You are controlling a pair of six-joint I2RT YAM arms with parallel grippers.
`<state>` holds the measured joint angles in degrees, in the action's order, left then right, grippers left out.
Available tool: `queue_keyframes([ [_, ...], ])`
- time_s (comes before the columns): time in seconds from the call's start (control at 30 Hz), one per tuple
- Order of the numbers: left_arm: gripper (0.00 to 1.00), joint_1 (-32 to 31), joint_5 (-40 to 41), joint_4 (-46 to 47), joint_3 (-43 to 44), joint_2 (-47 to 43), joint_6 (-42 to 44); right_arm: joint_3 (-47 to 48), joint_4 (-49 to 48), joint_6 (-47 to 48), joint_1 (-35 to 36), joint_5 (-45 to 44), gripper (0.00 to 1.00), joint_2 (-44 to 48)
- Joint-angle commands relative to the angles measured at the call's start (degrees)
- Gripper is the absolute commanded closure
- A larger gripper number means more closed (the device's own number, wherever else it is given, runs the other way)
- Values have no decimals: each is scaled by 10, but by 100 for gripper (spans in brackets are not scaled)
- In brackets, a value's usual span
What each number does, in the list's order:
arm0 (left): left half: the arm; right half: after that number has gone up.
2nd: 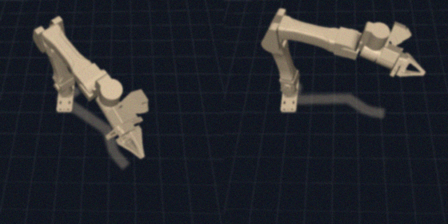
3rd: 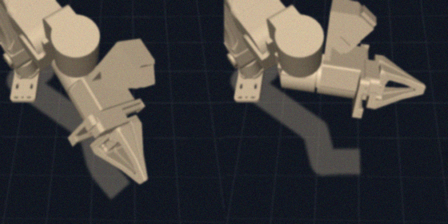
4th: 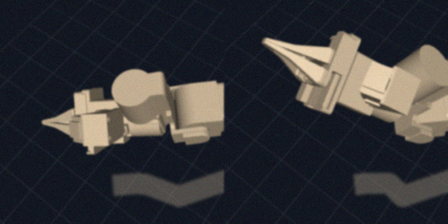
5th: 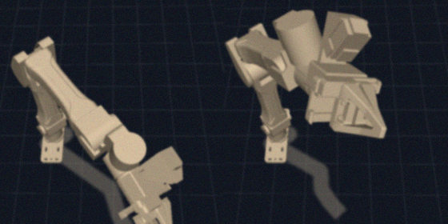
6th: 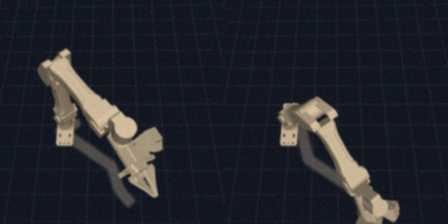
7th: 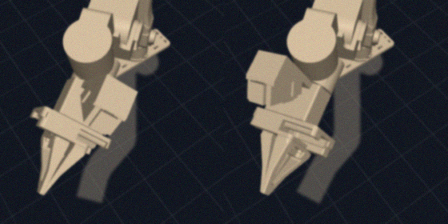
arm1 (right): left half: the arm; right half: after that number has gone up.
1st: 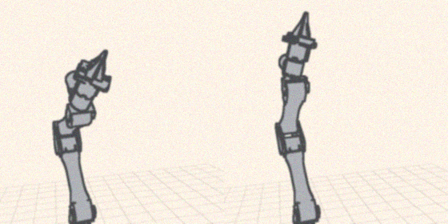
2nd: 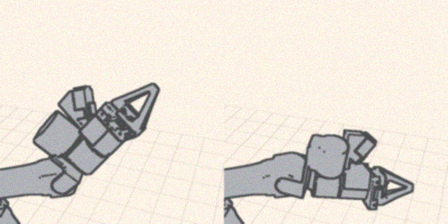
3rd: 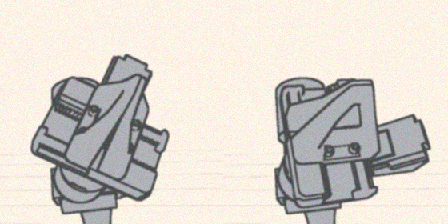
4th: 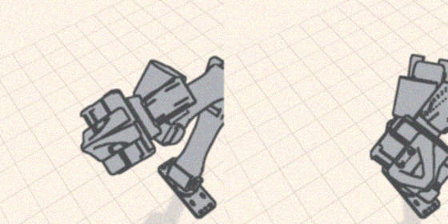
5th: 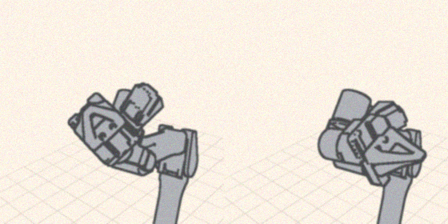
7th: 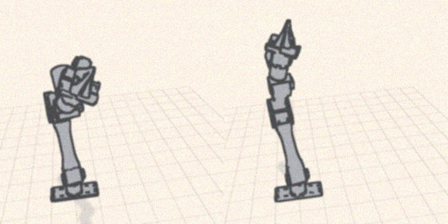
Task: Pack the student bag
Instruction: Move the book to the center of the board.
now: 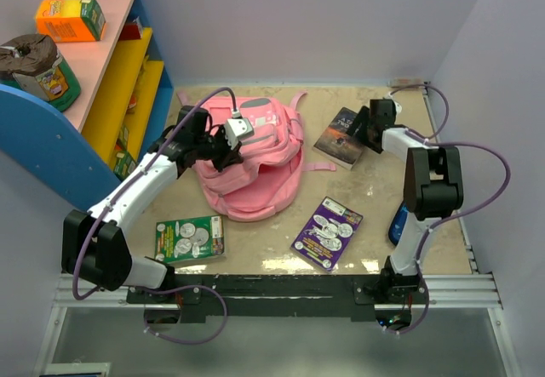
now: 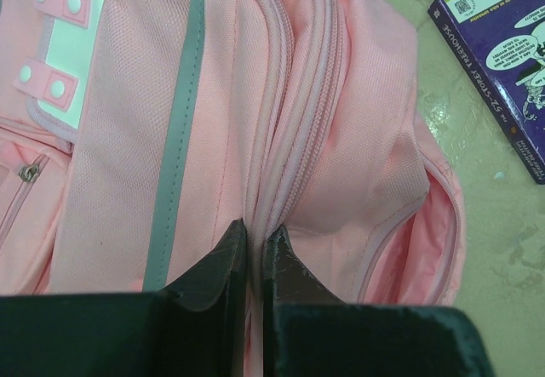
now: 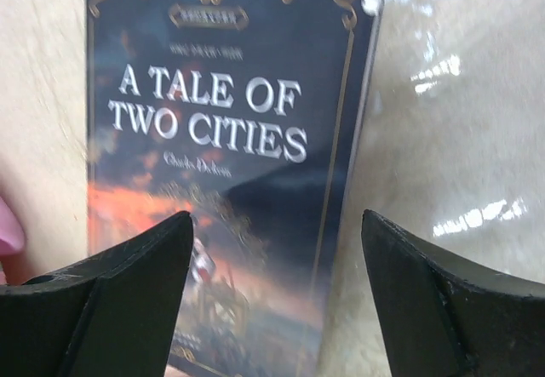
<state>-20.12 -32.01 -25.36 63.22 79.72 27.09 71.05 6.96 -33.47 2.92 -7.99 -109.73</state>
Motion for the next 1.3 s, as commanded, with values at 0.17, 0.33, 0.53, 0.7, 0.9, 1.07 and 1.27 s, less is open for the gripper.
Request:
queue_keyframes([
  [0.17, 100, 0, -40, 7, 38, 0, 13, 17, 35, -6, -4, -11, 26, -43],
  [0.33, 100, 0, -35, 2, 39, 1, 17, -1, 50, 0, -4, -21, 41, -58],
  [0.53, 100, 4, -35, -6, 43, 2, 23, -24, 42, 3, -5, -30, 85, -48],
  [0.7, 100, 17, -38, -12, 38, 2, 30, -33, 36, 8, -9, -27, 100, -42],
  [0.9, 100, 24, -46, -15, 35, 1, 31, -73, 4, 7, -9, 16, 100, 31],
  [1.07, 100, 24, -56, -16, 33, -4, 26, -127, -12, 12, -9, 53, 100, 118],
  [1.27, 100, 25, -52, -2, 35, -4, 12, -223, -45, -18, 3, 111, 100, 247],
])
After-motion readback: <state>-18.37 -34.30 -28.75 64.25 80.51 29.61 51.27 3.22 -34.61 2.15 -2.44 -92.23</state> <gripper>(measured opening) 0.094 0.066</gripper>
